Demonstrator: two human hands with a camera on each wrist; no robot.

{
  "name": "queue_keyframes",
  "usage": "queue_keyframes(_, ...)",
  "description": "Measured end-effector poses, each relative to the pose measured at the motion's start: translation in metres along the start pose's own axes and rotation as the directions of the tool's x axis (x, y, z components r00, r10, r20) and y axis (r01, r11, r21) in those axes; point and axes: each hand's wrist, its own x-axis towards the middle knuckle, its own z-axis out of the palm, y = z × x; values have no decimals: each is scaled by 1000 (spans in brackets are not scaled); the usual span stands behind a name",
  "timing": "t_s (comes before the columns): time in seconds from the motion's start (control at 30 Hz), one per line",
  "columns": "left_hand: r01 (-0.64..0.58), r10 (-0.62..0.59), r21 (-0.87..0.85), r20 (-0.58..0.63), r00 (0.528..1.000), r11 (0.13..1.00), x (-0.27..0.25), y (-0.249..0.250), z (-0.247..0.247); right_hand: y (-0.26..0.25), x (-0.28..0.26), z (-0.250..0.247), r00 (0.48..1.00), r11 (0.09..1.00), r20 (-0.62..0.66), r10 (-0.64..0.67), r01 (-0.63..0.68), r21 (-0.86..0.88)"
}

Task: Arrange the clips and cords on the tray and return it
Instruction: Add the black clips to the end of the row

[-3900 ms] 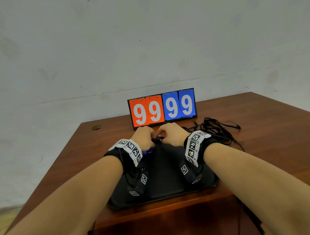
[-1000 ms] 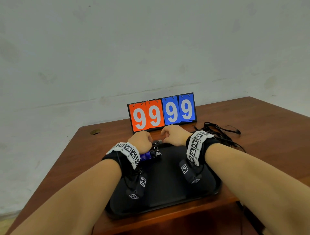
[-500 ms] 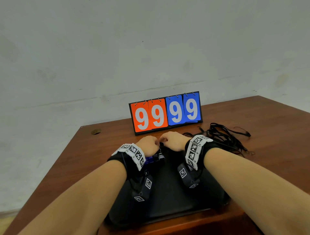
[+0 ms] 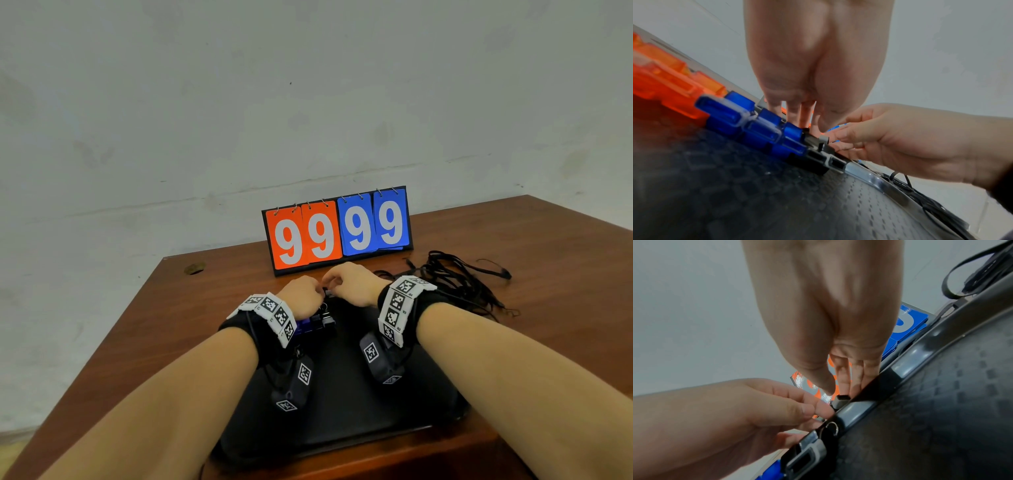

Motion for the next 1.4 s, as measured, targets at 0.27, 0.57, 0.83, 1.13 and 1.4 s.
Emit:
queue_keyframes(0.27, -62, 50, -83, -138, 989, 995, -3, -3, -1, 5, 2, 0, 994, 991, -112, 21, -6, 135)
queue_keyframes(0.57, -136, 75, -208, -279, 957, 969, -19, 9, -10, -4, -15, -13, 982, 983, -185, -26, 59, 175)
queue_keyframes(0.83, -154, 95, -284, -209, 973, 946, -32, 21, -7, -4, -47, -25, 994, 993, -105, -6, 19, 120)
queue_keyframes(1.13, -64, 58, -65, -93, 994, 996, -46, 7, -4, -3, -57, -16, 996, 994, 3, 85, -85, -69)
queue_keyframes(1.4, -44, 45, 34, -38, 998, 998, -47, 1, 1, -5, -52, -7, 994, 988, 31, 105, -100, -119)
